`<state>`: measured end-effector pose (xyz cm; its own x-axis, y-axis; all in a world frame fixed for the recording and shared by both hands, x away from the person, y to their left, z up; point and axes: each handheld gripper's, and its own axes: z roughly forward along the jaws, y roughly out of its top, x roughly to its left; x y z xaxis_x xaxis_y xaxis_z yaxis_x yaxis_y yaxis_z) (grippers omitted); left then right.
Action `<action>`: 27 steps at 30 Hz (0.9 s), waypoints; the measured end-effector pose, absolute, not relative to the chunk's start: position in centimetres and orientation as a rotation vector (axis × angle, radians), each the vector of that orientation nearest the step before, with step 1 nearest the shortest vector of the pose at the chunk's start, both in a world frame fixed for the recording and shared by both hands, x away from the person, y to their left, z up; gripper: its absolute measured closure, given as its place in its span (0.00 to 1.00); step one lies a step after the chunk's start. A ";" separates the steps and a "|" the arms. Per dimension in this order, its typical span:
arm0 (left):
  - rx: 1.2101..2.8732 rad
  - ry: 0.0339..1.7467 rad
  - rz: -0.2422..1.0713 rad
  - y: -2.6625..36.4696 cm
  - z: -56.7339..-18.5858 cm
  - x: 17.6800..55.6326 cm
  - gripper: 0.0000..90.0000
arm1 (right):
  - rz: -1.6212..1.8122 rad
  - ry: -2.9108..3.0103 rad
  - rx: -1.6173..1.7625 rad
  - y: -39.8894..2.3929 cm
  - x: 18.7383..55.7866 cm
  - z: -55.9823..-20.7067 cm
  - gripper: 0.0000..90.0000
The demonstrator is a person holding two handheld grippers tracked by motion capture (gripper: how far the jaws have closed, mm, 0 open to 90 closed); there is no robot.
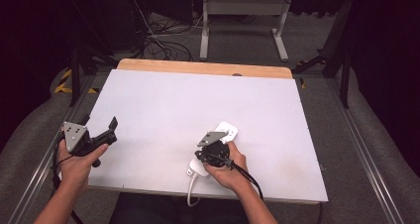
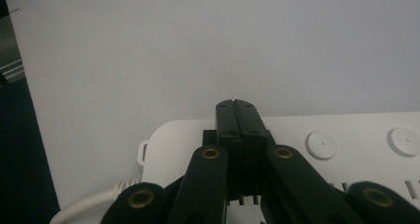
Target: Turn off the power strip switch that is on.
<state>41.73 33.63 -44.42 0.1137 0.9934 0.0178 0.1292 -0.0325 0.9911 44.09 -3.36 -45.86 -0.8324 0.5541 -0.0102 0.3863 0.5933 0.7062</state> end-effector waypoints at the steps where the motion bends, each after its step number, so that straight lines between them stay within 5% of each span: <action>1: 1.373 1.207 1.076 33.6 -44.4 41.7 0.12 | 1.073 2.593 0.785 -3.4 44.1 -45.9 1.00; 15: 1.372 1.212 1.081 33.7 -44.4 41.8 0.12 | 1.162 2.530 0.756 -4.2 43.7 -44.5 1.00; 27: 1.362 1.219 1.080 33.7 -44.4 41.7 0.12 | 1.533 2.102 0.931 -16.3 43.0 -40.5 1.00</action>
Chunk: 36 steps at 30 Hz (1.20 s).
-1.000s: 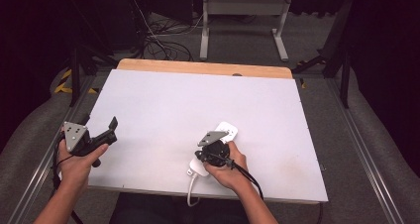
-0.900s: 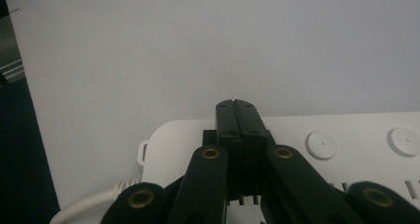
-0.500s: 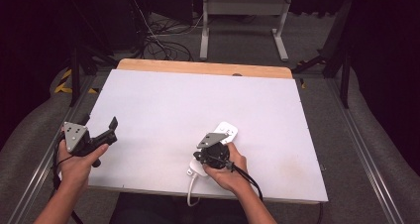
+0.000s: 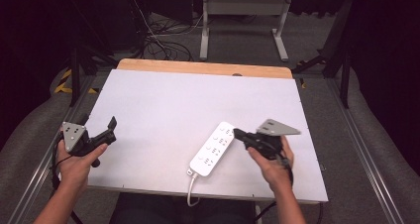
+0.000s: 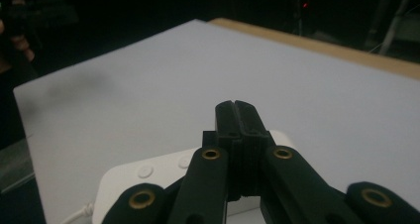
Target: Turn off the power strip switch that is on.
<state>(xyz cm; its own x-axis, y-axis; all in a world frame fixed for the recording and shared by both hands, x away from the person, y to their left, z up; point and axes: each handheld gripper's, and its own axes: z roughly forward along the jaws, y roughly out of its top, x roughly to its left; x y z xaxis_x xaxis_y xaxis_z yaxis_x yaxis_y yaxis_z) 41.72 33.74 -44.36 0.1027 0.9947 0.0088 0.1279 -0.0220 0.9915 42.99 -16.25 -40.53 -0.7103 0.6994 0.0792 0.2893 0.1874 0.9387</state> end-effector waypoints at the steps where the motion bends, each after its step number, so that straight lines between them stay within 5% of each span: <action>1: 1.359 1.219 1.083 33.7 -44.4 41.7 0.12 | 1.552 2.054 0.941 -17.3 42.7 -40.4 1.00; 6: 1.346 1.229 1.089 34.0 -44.3 41.8 0.12 | 1.604 1.822 0.994 -21.8 41.2 -40.1 1.00; 21: 1.339 1.240 1.073 34.1 -44.3 41.9 0.12 | 1.516 1.670 1.070 -25.1 39.6 -42.0 0.96; 23: 1.339 1.237 1.073 34.0 -44.3 41.9 0.12 | 1.507 1.669 1.079 -25.2 39.7 -42.2 0.85; 28: 1.337 1.240 1.071 34.1 -44.3 41.9 0.12 | 1.460 1.537 1.153 -25.3 40.6 -43.0 0.29; 36: 1.330 1.244 1.073 34.2 -44.3 41.8 0.12 | 1.437 1.493 1.251 -25.3 41.2 -43.4 0.10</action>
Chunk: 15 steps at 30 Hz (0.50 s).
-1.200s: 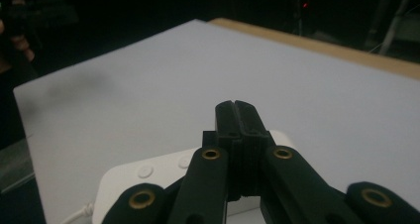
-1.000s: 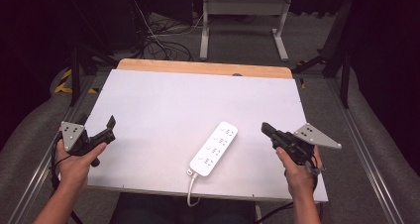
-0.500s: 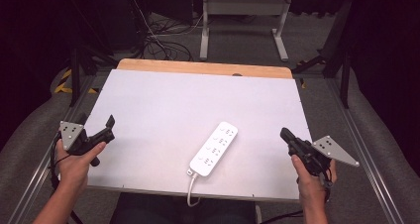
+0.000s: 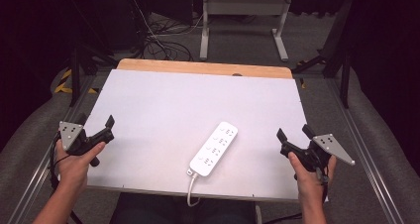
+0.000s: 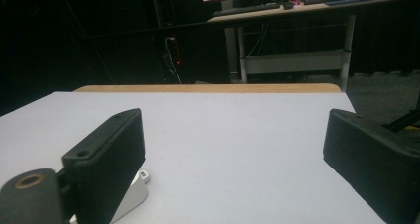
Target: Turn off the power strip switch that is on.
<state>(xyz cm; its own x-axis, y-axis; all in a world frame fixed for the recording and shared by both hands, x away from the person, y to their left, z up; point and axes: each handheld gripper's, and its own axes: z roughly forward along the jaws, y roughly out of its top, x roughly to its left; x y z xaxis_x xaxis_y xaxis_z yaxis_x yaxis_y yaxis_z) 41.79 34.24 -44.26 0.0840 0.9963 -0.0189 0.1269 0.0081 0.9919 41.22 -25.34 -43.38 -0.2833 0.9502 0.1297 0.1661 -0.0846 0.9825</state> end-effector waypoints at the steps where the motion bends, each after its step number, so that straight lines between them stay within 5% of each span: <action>1: 1.329 1.243 1.073 34.2 -44.3 41.8 0.12 | 1.436 1.498 1.252 -25.3 41.2 -43.4 0.10; 15: 1.335 1.225 1.059 33.7 -44.2 42.1 0.12 | 1.381 1.550 1.259 -24.9 40.8 -44.0 0.10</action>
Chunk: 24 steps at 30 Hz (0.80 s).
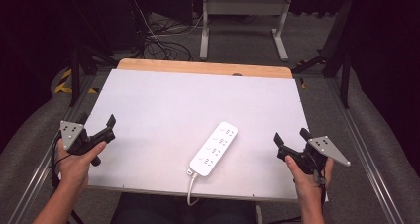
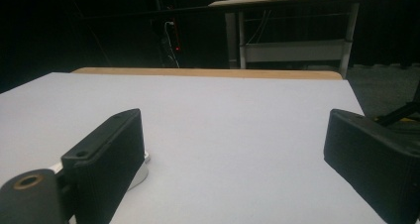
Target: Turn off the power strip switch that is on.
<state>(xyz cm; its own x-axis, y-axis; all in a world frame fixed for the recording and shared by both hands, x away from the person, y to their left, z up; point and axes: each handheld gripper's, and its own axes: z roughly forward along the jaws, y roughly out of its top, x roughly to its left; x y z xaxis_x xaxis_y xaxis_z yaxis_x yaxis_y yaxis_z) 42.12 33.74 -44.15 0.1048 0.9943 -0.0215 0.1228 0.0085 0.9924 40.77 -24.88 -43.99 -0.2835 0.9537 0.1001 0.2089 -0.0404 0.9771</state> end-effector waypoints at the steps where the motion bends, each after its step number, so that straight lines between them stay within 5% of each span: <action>1: 1.338 1.225 1.055 33.6 -44.2 42.2 0.12 | 1.381 1.549 1.258 -24.9 40.7 -44.0 0.10; 24: 1.337 1.233 1.065 33.9 -44.2 42.0 0.12 | 1.369 1.560 1.272 -24.9 41.1 -44.2 0.12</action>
